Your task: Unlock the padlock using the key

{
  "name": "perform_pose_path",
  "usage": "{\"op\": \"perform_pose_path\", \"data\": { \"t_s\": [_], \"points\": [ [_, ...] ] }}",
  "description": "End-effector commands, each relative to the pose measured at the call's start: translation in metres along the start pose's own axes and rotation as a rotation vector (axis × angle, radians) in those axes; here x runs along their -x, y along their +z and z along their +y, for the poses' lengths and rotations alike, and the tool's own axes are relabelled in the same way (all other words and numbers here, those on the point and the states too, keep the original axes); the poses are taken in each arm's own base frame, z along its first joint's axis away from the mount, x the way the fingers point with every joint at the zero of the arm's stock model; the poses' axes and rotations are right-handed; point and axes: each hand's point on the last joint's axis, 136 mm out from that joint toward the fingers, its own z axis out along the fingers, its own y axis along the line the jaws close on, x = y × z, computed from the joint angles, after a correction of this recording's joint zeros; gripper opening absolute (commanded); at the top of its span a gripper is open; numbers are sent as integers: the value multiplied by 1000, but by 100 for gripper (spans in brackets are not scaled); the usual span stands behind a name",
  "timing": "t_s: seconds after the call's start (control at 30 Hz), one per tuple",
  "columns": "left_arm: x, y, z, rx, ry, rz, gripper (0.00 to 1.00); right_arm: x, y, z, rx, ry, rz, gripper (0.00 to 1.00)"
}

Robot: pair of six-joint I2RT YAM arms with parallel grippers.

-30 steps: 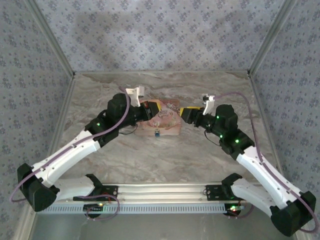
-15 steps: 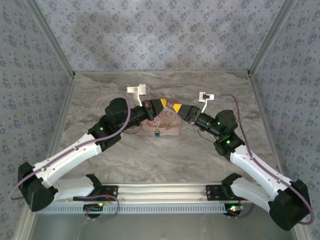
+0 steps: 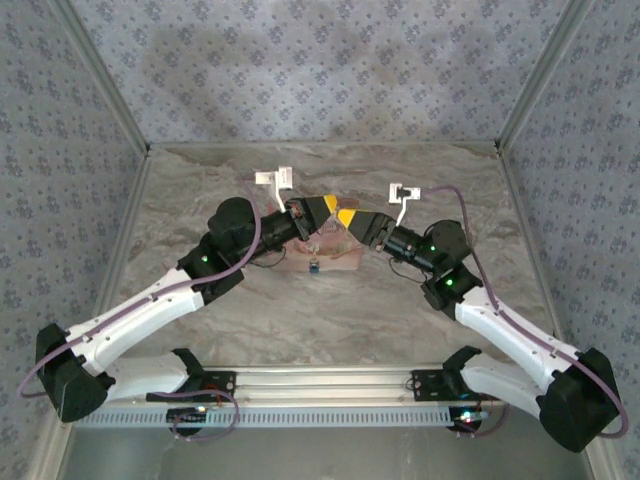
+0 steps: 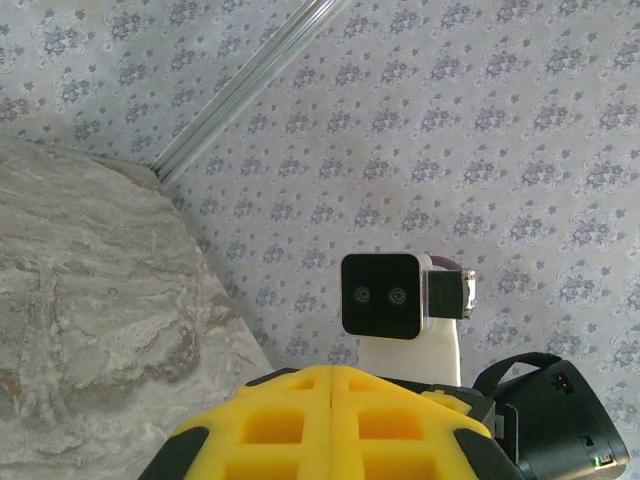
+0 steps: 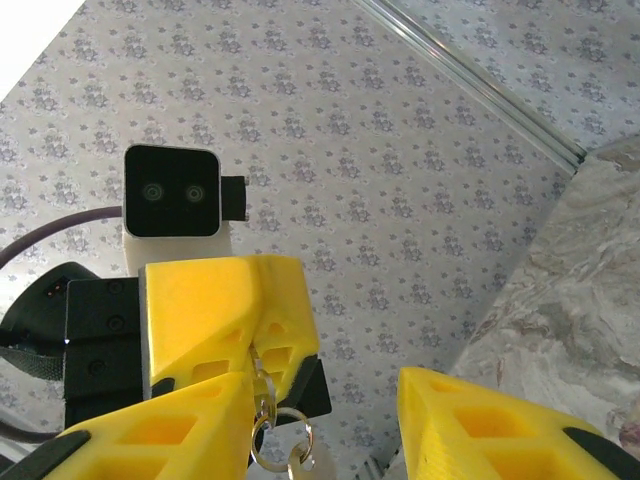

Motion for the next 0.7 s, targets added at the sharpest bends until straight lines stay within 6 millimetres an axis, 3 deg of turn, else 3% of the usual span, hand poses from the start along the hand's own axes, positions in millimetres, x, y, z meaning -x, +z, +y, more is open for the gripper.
{"op": "perform_pose_path", "data": {
  "t_s": [0.0, 0.17, 0.47, 0.67],
  "points": [
    [3, -1, -16, -57, 0, -13, 0, 12, 4, 27, 75, -40, -23, 44],
    [3, -1, -14, -55, 0, -19, 0, 9, 6, 31, 92, -37, -15, 41],
    [4, -1, -14, -54, -3, -28, 0, 6, 8, 33, 105, -34, -4, 27],
    [5, -3, -14, -54, -2, -38, 0, 4, 9, 37, 125, -41, 7, 3]
  ]
}}
